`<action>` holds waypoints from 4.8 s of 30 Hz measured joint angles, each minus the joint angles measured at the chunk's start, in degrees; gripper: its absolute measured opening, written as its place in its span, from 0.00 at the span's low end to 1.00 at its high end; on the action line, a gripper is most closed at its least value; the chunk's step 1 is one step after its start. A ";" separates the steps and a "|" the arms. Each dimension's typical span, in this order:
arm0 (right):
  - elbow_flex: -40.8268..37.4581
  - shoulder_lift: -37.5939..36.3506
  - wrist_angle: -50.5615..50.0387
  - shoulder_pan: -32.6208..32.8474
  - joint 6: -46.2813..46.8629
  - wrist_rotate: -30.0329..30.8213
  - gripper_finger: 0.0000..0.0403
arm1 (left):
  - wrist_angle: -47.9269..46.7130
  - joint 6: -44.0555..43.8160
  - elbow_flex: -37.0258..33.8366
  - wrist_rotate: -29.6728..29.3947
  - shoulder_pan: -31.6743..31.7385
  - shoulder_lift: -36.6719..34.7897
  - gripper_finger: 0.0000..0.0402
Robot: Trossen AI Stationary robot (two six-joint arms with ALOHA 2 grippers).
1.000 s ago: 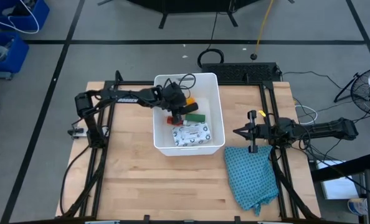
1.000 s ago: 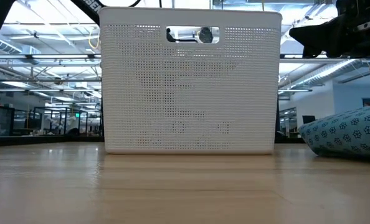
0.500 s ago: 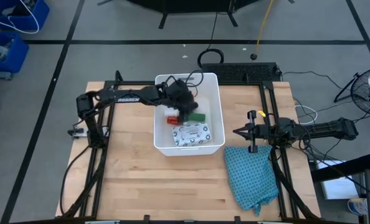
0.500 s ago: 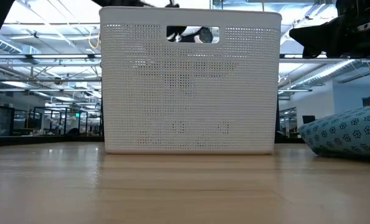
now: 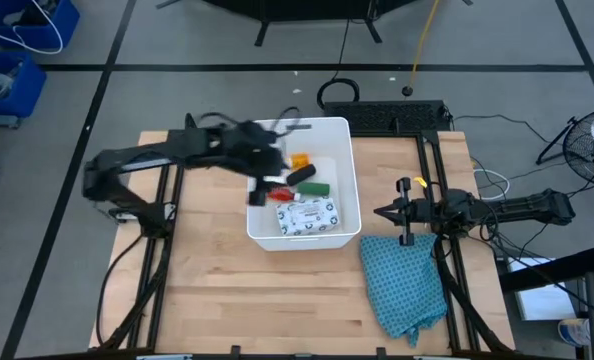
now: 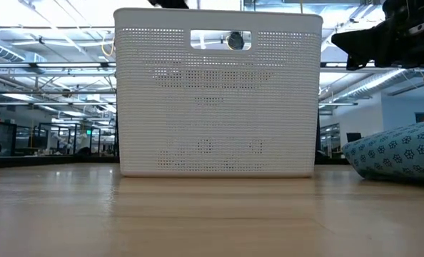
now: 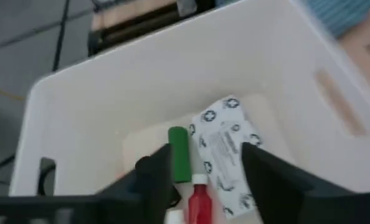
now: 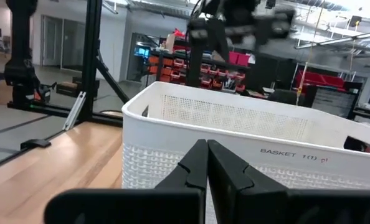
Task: Pick & place medical supplies in basket/bin
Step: Return to Home Position
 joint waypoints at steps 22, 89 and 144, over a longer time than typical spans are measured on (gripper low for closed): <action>-0.02 -1.59 2.11 0.02 3.07 -1.46 0.00 | 47.16 -14.56 -70.17 8.76 5.45 -63.53 0.01; -0.02 -3.72 0.27 1.49 2.90 0.30 0.00 | 54.78 -19.77 -88.95 -1.82 -8.48 -80.66 0.02; -0.02 -3.72 0.27 1.49 2.90 0.25 0.00 | 54.83 -19.70 -88.95 -1.81 -8.45 -80.66 0.16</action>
